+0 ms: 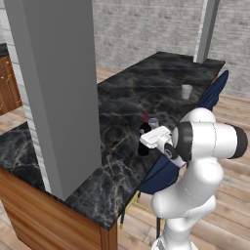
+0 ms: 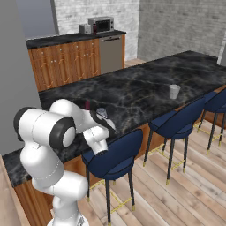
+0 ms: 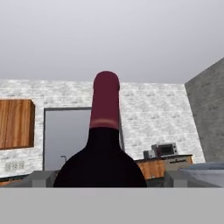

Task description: There is a wine glass and glass cup on the dining counter. Place the wine bottle next to the wine glass and the juice bottle next to the glass cup.

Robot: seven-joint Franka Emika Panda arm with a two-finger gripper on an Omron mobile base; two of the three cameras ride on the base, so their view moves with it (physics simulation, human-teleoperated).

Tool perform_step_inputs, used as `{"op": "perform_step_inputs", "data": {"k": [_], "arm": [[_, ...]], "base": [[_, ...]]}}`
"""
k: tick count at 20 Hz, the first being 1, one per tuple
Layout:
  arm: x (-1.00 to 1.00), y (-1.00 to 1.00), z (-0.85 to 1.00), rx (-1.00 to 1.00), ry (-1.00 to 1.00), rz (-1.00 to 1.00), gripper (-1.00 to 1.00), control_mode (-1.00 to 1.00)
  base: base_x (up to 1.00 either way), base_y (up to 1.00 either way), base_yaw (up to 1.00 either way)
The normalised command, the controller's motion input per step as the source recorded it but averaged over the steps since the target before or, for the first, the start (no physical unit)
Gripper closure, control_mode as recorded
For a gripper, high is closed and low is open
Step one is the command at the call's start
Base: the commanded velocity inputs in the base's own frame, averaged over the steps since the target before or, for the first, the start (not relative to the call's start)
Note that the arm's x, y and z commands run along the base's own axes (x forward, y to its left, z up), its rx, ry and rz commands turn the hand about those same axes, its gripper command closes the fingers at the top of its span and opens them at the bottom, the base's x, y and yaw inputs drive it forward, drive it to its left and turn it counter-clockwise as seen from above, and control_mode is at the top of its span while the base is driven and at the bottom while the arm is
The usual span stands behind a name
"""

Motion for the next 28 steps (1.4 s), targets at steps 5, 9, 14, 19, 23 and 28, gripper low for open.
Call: {"op": "perform_step_inputs", "data": {"k": [5, 9, 14, 19, 23, 28], "arm": [[-0.18, 0.07, -0.21, 0.01, 0.00, 0.00, -1.00, -1.00], [-0.14, 0.01, -0.11, 0.02, 0.00, 0.00, -1.00, -1.00], [-0.06, -0.01, 0.00, 0.03, -0.01, 0.00, -1.00, -1.00], [-0.18, 0.00, 0.00, 0.04, 0.00, 0.00, -1.00, -1.00], [-0.36, 0.00, 0.00, 0.01, 0.00, 0.00, -1.00, -1.00], [-0.36, 0.01, 0.04, 0.00, 0.00, 0.00, -1.00, -1.00]], "base": [[0.00, 0.00, 0.00], [0.00, 0.00, 0.00], [0.00, 0.00, 0.00], [0.00, 0.00, 0.00], [0.00, 0.00, 0.00], [0.00, 0.00, 0.00]]}}
